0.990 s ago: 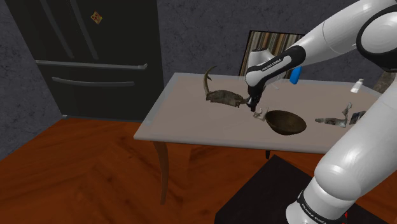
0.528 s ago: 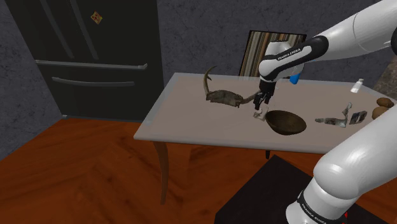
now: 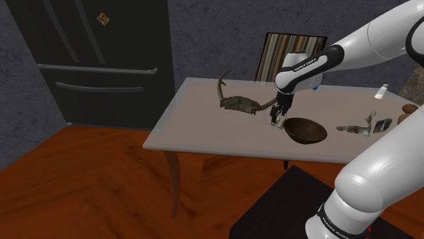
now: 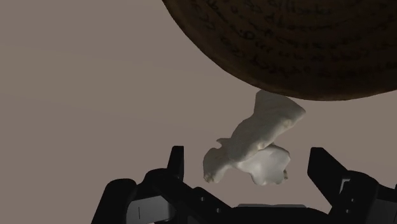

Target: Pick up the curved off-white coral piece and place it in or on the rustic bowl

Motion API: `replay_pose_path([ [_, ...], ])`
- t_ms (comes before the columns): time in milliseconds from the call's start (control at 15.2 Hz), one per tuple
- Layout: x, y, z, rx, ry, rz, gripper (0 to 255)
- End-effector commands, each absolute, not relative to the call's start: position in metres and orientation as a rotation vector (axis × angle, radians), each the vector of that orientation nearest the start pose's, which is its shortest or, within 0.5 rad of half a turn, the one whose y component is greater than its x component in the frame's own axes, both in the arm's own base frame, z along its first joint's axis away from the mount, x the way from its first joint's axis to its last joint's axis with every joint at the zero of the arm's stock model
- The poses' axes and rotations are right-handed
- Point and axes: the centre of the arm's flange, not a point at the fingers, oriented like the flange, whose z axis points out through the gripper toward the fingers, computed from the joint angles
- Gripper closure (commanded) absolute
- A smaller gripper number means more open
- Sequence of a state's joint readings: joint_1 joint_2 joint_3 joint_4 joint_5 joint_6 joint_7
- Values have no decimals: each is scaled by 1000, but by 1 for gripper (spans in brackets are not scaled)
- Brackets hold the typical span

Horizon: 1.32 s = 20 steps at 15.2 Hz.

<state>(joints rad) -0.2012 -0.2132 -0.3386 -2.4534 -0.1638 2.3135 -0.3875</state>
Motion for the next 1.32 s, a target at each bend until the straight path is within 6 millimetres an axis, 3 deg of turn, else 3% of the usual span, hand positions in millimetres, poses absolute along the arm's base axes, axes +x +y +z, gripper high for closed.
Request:
replay_pose_path([
  [0,396,-240,378,-3218,65,-56,0],
  [330,396,-240,378,-3218,65,-56,0],
  [396,396,-240,378,-3218,65,-56,255],
  [990,396,-240,378,-3218,65,-56,255],
  [1254,396,-240,399,-3218,65,-56,255],
])
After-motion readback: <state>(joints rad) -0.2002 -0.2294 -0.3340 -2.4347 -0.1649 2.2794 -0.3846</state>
